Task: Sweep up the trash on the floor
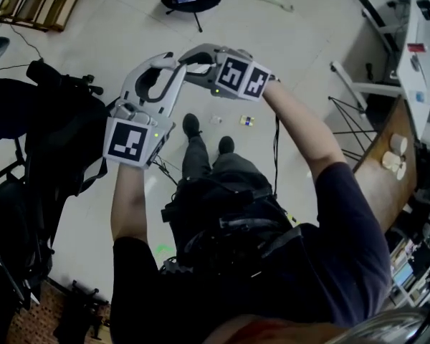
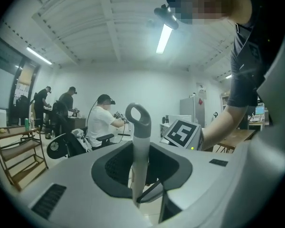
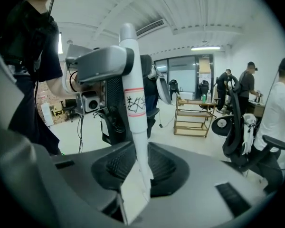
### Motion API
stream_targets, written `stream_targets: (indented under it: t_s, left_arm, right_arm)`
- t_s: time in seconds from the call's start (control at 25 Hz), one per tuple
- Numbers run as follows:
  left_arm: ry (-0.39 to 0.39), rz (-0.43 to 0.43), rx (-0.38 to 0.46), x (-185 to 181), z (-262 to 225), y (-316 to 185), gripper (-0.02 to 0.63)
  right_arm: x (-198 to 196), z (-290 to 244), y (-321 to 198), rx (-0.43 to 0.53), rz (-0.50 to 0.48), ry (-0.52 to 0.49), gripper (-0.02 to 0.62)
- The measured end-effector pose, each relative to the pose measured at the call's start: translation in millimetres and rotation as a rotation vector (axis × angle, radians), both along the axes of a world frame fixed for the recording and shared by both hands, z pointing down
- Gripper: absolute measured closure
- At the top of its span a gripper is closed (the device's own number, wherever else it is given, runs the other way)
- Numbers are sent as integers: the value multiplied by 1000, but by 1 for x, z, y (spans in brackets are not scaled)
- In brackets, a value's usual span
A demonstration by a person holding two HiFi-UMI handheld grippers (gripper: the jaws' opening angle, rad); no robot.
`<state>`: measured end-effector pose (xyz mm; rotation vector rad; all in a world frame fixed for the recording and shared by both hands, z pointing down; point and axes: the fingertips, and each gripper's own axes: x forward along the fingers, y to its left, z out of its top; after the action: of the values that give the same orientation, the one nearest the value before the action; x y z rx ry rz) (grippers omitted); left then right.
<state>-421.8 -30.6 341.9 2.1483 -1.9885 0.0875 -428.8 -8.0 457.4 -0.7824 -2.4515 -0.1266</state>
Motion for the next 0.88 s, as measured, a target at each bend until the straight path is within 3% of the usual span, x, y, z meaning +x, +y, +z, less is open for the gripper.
stream_targets:
  t_s: [0.36, 0.64, 0.76, 0.88]
  left_arm:
    - [23, -32, -41, -34, 89, -38, 502]
    - [107, -10, -29, -21, 118, -47, 497]
    - [95, 38, -47, -3, 127, -44, 497]
    - [95, 64, -55, 16, 130, -41, 495]
  right_arm:
    - [-36, 90, -39, 79, 0, 40, 499]
    - [-24, 118, -53, 90, 32, 45, 499]
    - [-5, 127, -46, 102, -8, 87, 499]
    - [13, 131, -41, 81, 12, 108, 499]
